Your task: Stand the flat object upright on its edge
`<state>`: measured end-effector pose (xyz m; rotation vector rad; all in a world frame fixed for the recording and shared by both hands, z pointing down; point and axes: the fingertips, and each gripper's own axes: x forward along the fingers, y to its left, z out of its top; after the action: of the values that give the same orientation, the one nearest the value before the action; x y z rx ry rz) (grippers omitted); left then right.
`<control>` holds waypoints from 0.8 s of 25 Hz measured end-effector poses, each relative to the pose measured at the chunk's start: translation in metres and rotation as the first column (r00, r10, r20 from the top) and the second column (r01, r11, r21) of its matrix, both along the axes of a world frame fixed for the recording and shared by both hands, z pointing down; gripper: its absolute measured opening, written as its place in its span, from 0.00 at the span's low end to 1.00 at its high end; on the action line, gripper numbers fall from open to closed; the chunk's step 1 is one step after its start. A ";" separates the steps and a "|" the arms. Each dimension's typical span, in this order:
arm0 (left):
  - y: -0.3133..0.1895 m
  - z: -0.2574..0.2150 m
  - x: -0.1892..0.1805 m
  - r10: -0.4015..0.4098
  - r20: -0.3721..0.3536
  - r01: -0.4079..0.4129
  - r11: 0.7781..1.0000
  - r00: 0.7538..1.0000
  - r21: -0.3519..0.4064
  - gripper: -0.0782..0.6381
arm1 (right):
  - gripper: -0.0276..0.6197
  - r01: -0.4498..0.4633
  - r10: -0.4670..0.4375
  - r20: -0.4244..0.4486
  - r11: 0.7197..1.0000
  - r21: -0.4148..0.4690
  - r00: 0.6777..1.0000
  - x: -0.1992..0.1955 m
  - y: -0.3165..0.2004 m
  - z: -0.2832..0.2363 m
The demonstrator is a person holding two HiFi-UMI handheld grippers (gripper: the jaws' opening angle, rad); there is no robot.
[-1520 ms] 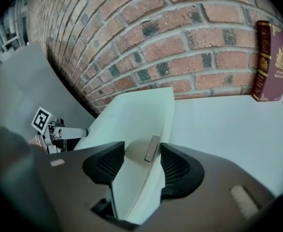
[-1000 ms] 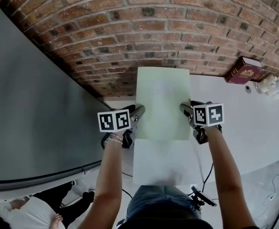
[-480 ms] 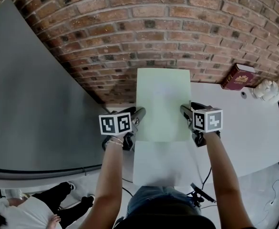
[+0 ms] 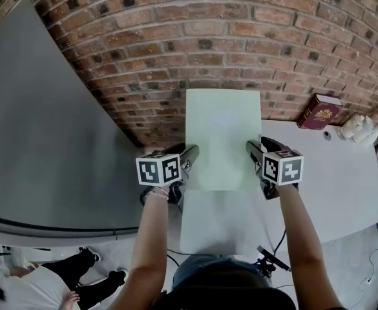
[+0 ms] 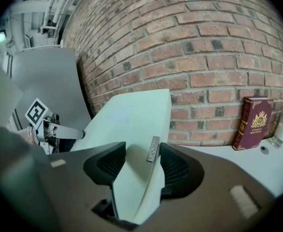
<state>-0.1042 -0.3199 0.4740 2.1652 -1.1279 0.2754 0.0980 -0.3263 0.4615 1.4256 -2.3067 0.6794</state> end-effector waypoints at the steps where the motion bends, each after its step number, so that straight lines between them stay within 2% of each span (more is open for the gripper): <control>1: 0.000 -0.002 0.000 0.000 0.002 0.000 1.000 1.000 0.006 0.41 | 0.38 0.000 0.000 -0.003 1.000 0.016 1.000 0.000 0.000 -0.004; 7: -0.001 -0.022 0.000 0.001 0.022 -0.003 0.997 1.000 0.081 0.41 | 0.38 -0.003 0.005 -0.010 0.989 0.151 1.000 -0.001 -0.001 -0.030; 13: -0.004 -0.040 -0.001 0.003 0.043 -0.010 0.990 0.999 0.144 0.41 | 0.38 -0.003 0.012 -0.030 0.961 0.275 0.999 -0.004 -0.002 -0.054; 20: -0.005 -0.055 -0.001 0.004 0.078 -0.022 0.972 0.997 0.232 0.41 | 0.38 0.005 0.019 -0.066 0.937 0.350 0.998 -0.004 -0.003 -0.069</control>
<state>-0.1048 -0.3251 0.4191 2.3857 -1.2431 0.2448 0.0937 -0.3292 0.3927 1.5773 -2.4561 0.2180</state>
